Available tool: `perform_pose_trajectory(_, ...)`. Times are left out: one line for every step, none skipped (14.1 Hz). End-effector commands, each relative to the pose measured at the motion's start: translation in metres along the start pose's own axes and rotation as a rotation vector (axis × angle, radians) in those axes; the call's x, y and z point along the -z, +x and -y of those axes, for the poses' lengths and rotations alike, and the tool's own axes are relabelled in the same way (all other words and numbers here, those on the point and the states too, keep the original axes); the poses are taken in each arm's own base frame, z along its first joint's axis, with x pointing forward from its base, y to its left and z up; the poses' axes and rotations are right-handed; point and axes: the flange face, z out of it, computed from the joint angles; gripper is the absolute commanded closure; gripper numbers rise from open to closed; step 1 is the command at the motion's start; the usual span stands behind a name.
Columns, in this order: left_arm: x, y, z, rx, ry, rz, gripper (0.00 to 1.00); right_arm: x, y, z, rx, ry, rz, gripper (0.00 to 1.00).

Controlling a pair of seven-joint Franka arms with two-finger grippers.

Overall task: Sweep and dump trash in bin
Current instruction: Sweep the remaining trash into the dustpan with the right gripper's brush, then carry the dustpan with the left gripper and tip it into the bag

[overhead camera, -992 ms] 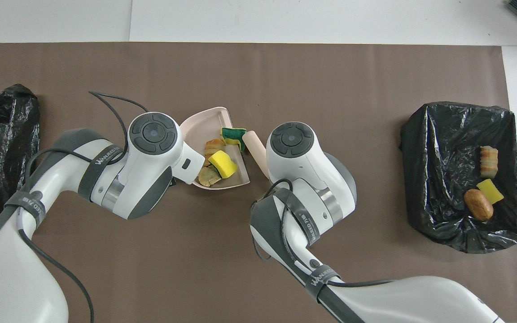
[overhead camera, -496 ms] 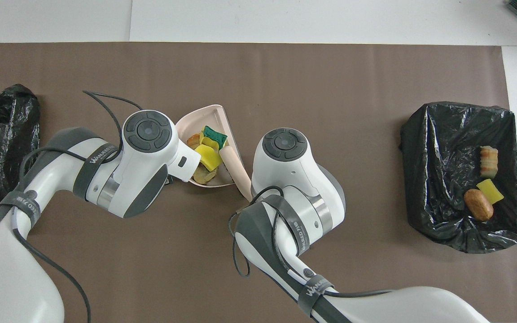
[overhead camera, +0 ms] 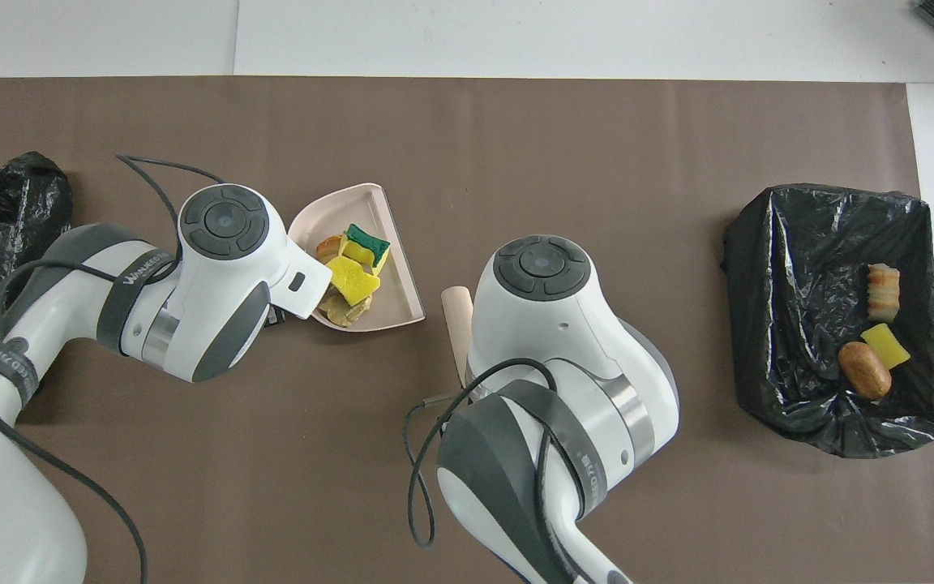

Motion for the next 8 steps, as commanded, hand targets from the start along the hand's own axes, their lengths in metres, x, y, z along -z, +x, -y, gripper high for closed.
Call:
perform_pose_trajectory(0.018, -0.06, 0.023, -0.024, -0.013, -0.094, 1.0, -0.026, -0.045, 0.018, -0.13, 0.009, 0.02, 1.0)
perform_pose_trajectory(0.025, -0.09, 0.036, -0.025, -0.01, -0.127, 1.0, -0.042, -0.064, 0.026, -0.135, 0.01, -0.006, 1.0)
perform_pose_trajectory(0.033, -0.12, 0.052, -0.075, 0.005, -0.132, 1.0, -0.06, -0.081, 0.037, -0.14, 0.022, -0.054, 1.0)
perform_pose_trajectory(0.036, -0.156, 0.066, -0.134, 0.003, -0.127, 1.0, -0.071, -0.091, 0.045, -0.172, 0.053, -0.099, 1.0)
perform_pose_trajectory(0.035, -0.198, 0.078, -0.174, -0.013, -0.137, 1.0, -0.083, -0.103, 0.057, -0.166, 0.045, -0.105, 1.0)
perform_pose_trajectory(0.043, -0.242, 0.092, -0.197, 0.008, -0.163, 1.0, -0.092, -0.11, 0.068, -0.155, 0.036, -0.105, 1.0)
perform_pose_trajectory(0.041, -0.29, 0.103, -0.206, 0.019, -0.183, 1.0, -0.099, -0.11, 0.07, -0.167, 0.035, -0.109, 1.0)
perform_pose_trajectory(0.04, -0.34, 0.113, -0.189, 0.045, -0.19, 1.0, -0.107, -0.112, 0.071, -0.157, 0.041, -0.134, 1.0)
